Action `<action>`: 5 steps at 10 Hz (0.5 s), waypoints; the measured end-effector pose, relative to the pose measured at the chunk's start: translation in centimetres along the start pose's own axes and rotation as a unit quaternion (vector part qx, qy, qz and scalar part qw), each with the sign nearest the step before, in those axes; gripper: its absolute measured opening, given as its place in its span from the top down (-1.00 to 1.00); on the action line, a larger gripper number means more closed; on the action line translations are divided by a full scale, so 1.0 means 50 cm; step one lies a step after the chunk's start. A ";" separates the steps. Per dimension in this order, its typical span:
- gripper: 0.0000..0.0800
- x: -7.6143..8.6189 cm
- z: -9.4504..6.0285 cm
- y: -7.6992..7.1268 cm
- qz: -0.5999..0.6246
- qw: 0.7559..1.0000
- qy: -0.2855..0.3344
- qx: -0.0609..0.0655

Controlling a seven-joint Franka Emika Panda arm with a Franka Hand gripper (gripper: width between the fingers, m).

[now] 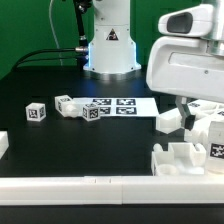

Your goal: Assemble chair

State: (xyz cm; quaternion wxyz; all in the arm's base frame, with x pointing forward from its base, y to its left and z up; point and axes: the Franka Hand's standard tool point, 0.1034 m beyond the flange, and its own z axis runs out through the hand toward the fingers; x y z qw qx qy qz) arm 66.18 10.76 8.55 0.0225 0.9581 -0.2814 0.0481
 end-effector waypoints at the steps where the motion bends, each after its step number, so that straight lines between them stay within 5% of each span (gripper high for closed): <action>1: -0.39 0.000 0.000 0.001 -0.001 1.000 0.000 0.000; 2: -0.39 0.000 0.001 0.001 0.018 1.000 -0.001 0.000; 3: 0.18 -0.001 0.001 0.000 0.057 0.998 -0.001 0.000; 5: 0.29 -0.001 0.001 0.000 0.108 0.994 -0.001 0.000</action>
Offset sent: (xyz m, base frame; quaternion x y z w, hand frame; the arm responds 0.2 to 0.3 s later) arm 0.0000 0.0000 0.0000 0.0000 0.0000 0.1938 0.9810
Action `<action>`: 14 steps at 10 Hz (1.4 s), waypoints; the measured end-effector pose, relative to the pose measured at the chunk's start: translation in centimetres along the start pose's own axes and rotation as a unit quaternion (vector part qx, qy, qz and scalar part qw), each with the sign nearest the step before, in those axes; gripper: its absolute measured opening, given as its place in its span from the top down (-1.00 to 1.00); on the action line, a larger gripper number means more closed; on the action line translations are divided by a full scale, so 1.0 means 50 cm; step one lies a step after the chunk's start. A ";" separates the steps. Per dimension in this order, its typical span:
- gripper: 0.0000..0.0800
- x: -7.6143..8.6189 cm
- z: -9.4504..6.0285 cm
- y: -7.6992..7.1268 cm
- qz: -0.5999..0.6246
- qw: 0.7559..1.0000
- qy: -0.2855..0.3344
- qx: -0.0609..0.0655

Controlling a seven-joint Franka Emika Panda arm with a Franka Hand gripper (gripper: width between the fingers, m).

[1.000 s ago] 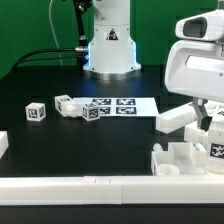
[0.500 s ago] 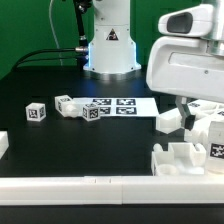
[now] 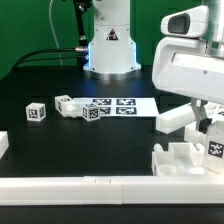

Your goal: Assemble chair

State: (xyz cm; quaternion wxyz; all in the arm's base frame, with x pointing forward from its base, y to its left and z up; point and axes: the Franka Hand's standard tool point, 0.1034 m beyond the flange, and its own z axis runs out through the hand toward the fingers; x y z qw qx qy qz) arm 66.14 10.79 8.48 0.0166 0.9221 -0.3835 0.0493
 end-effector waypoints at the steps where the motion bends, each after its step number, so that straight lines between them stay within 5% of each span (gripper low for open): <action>1: 0.29 0.000 0.001 0.002 0.045 0.999 0.000 -0.001; 5: 0.29 -0.005 0.002 0.014 0.315 0.949 -0.005 0.002; 7: 0.29 -0.011 0.000 0.015 0.458 0.888 -0.017 0.039; 9: 0.29 -0.018 -0.002 0.015 0.536 0.842 -0.032 0.052; 11: 0.29 -0.018 -0.002 0.015 0.504 0.862 -0.031 0.052; 12: -0.14 -0.029 -0.001 0.017 0.455 0.889 -0.035 0.036; 13: -0.14 -0.030 -0.006 0.008 0.399 0.915 -0.033 0.041; 14: -0.56 -0.037 -0.005 0.002 0.322 0.945 -0.031 0.046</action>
Offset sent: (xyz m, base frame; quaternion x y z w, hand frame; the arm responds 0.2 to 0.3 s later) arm -0.0027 -0.0060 0.0052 -0.0011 -0.0017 0.3087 0.9512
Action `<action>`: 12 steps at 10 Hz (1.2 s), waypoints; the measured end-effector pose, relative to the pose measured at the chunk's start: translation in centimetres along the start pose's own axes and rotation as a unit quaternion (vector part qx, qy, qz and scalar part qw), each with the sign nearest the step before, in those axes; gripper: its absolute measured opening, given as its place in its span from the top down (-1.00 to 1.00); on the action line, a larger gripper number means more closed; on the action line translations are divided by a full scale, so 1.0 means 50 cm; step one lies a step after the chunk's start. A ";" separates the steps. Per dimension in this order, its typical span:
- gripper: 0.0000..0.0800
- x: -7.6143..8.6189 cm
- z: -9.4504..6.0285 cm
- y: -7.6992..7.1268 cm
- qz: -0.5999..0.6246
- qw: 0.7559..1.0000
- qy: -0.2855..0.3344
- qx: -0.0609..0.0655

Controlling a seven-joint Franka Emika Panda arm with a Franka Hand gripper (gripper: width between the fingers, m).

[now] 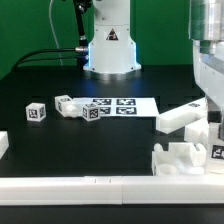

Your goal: Assemble chair

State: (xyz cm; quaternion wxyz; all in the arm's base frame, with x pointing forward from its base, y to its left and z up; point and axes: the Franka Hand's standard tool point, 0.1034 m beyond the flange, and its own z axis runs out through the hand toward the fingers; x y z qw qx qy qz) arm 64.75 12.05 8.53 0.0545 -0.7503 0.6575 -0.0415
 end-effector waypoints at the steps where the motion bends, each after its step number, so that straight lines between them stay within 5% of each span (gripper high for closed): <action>1: -0.56 -0.011 0.004 0.004 -0.069 0.998 -0.003 0.000; 5: -0.62 -0.013 0.004 0.004 -0.206 0.979 -0.001 -0.001; 7: -0.62 -0.019 0.007 0.005 -0.388 0.921 0.010 -0.008; 8: -0.62 -0.007 0.018 0.001 -0.494 0.869 0.012 -0.012; 10: -0.62 -0.007 0.019 0.001 -0.504 0.864 0.012 -0.014; 12: -0.01 -0.005 0.019 0.002 -0.501 0.865 0.012 -0.014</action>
Offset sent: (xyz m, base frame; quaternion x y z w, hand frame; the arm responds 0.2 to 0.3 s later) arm 0.0000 0.0000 0.0000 0.0000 0.0000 -0.1296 0.9916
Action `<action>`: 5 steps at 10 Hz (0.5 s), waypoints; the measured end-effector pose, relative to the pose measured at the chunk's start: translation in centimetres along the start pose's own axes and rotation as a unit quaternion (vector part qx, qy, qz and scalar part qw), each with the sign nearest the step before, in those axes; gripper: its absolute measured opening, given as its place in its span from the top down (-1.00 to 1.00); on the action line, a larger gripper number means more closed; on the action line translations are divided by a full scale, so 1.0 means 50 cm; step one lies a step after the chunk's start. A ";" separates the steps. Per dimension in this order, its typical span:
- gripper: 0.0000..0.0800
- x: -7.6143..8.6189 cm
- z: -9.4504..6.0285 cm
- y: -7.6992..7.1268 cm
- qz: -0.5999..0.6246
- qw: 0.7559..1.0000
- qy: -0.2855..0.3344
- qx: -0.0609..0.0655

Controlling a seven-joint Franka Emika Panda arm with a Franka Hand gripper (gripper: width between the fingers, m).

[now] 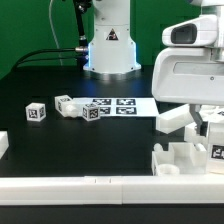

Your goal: Assemble chair

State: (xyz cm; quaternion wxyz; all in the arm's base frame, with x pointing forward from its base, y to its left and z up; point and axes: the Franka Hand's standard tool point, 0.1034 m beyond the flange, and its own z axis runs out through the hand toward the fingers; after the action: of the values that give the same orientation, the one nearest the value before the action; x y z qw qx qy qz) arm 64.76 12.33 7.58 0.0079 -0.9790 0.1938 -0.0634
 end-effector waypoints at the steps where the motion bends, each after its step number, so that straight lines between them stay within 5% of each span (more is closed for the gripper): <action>1: -0.01 0.000 0.000 0.001 0.013 1.000 0.000 0.000; 2: 0.28 0.001 0.001 0.004 0.022 1.000 0.000 -0.001; 5: 0.28 -0.001 0.002 0.003 0.233 0.973 -0.001 -0.001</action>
Offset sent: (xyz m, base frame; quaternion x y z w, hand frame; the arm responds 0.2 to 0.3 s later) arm -0.0018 -0.0078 0.0020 -0.0321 0.0176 0.2983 0.9538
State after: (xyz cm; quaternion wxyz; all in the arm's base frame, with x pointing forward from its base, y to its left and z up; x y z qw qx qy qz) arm 64.66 12.20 7.46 0.0215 -0.9071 0.4162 -0.0588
